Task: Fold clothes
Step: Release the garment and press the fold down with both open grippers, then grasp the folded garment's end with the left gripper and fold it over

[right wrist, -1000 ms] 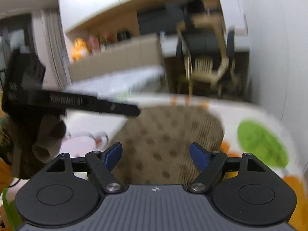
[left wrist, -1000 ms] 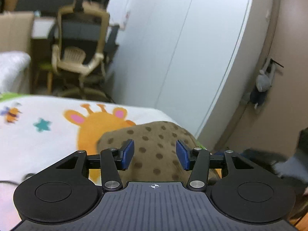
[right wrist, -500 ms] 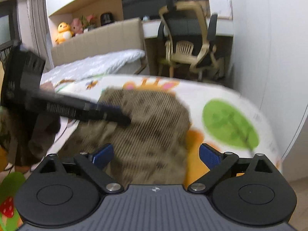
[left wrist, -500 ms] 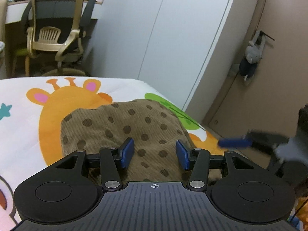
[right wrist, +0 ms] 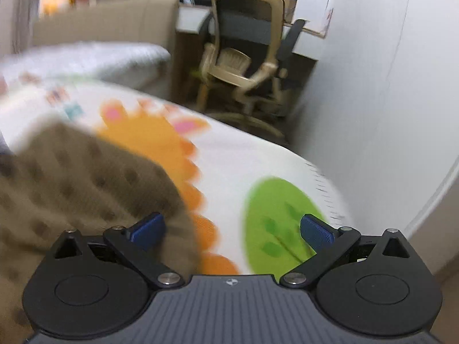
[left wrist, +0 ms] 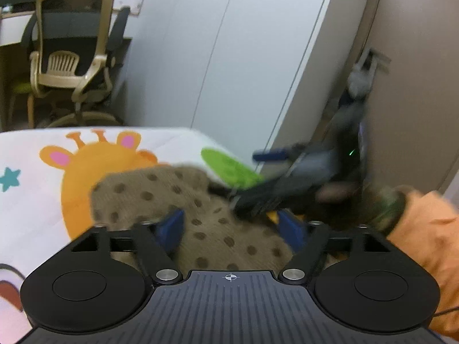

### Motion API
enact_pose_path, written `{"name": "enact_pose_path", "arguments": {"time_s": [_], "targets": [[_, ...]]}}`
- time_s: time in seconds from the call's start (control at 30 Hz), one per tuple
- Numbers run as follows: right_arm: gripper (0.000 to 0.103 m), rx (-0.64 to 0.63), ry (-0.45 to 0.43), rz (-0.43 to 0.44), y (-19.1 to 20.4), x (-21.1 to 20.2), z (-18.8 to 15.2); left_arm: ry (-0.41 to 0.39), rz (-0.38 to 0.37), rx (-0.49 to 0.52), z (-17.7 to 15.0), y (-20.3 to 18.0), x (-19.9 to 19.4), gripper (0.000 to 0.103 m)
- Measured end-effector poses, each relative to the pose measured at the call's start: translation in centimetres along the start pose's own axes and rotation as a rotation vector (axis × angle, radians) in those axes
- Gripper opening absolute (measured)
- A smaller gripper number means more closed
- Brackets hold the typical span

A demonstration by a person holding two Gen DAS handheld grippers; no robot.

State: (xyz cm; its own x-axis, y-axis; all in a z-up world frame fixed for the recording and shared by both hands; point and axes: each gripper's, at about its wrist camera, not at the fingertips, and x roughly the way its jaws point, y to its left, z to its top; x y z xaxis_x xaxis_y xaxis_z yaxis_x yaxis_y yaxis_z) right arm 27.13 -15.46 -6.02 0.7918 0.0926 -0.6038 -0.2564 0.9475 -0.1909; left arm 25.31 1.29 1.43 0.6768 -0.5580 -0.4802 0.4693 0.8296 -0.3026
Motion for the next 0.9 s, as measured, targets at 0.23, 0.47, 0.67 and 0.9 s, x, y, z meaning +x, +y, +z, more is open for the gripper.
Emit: {"name": "enact_pose_path", "arguments": {"time_s": [0.23, 0.47, 0.67, 0.9], "targets": [[0.101, 0.017, 0.002, -0.021, -1.5, -2.1, -2.1, 0.036, 0.117, -0.192, 0.2, 5.2, 0.4, 0.08], [0.1, 0.131, -0.12, 0.267, -0.6, -10.0, -2.1, 0.102, 0.093, -0.263, -1.4, 6.1, 3.3, 0.073], [0.103, -0.01, 0.006, 0.282, 4.5, -9.5, -5.7, 0.123, 0.161, -0.164, -1.4, 4.8, 4.8, 0.083], [0.103, 0.059, 0.02, 0.285, 2.2, -11.1, -5.1, 0.108, 0.041, -0.321, -2.2, 5.5, 1.4, 0.085]]}}
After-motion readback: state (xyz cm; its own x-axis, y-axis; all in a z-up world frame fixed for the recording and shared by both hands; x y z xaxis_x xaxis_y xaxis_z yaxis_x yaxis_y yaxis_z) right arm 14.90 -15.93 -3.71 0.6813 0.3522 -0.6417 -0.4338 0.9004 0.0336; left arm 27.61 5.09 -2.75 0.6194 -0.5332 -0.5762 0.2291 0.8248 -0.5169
